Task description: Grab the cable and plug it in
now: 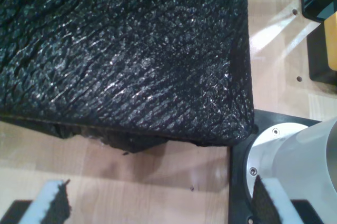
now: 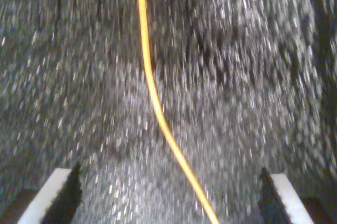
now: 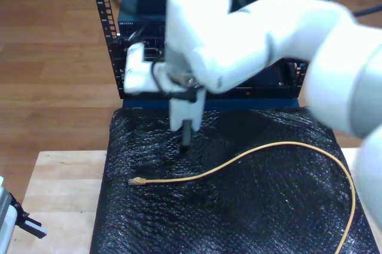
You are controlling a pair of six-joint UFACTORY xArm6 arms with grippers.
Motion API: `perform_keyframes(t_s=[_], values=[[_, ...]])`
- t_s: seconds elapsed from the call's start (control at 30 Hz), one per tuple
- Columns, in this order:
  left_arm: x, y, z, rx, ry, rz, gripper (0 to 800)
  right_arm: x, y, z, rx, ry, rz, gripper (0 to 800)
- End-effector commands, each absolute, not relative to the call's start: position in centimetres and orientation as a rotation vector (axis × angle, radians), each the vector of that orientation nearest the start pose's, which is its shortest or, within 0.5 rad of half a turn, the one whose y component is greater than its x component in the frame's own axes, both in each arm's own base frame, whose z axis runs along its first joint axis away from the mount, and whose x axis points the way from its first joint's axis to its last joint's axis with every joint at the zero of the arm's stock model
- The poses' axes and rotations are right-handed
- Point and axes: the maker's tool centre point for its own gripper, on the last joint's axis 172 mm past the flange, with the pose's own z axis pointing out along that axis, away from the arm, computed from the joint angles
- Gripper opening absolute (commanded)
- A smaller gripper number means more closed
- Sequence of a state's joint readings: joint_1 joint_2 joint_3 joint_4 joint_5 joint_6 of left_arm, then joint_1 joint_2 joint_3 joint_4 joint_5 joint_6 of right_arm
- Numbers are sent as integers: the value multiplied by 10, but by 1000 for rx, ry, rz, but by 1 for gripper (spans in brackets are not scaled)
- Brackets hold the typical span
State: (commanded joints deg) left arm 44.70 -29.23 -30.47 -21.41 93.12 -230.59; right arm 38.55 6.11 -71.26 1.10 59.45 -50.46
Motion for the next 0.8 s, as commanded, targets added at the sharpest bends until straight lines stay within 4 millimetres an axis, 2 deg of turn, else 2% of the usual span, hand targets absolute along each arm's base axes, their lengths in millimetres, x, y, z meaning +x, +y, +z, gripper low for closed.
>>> perform_keyframes(t_s=[0.3,0.47,0.73,0.8], values=[[187,45,182,1928,-1596,440,800,405,367,140,-2249,-2201,-96,788],[187,45,182,1928,-1596,440,800,400,382,123,-2219,-2233,-106,779],[186,44,183,1925,-1597,440,800,399,382,104,-2211,-2258,-69,771],[186,44,183,1923,-1598,441,800,396,383,100,-2204,-2266,-57,749]])
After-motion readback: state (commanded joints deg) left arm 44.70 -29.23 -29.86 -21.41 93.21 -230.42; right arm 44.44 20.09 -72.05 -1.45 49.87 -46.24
